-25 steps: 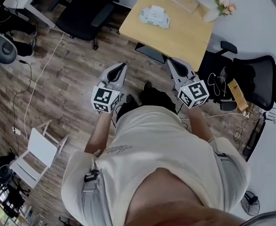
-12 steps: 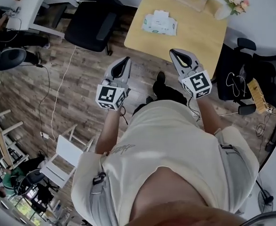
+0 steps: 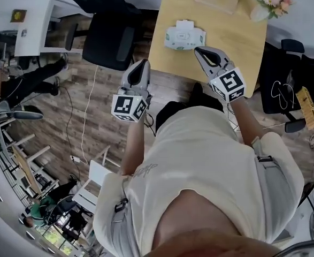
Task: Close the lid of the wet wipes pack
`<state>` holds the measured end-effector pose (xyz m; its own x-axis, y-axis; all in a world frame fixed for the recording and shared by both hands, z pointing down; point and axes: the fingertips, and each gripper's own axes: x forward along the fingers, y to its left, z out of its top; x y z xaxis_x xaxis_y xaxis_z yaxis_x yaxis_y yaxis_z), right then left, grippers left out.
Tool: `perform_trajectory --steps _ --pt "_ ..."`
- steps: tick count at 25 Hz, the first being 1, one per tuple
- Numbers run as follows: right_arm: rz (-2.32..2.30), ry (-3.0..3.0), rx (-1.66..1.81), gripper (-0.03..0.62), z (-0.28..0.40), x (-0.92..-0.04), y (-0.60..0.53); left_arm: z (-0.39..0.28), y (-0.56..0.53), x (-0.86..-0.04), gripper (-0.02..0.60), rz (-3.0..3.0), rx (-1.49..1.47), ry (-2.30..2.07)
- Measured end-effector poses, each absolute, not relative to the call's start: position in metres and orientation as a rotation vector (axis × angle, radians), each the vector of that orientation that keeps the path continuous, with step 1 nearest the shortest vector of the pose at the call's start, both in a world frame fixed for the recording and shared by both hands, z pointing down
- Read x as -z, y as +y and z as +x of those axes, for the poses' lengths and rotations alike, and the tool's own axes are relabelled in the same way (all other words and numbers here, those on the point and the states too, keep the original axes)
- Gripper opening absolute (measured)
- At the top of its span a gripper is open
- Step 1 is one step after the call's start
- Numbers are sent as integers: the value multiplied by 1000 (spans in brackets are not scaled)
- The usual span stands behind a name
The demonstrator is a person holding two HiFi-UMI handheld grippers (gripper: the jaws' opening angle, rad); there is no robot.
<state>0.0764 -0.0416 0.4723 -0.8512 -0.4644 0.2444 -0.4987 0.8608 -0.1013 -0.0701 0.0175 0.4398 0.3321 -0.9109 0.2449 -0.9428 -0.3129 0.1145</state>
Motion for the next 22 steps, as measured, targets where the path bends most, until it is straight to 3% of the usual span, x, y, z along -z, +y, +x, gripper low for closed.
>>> perform_trajectory --steps 22 --pt "1320 -2526 -356 2 40 -462 -136 -111 -128 -461 17 2768 -256 -1067"
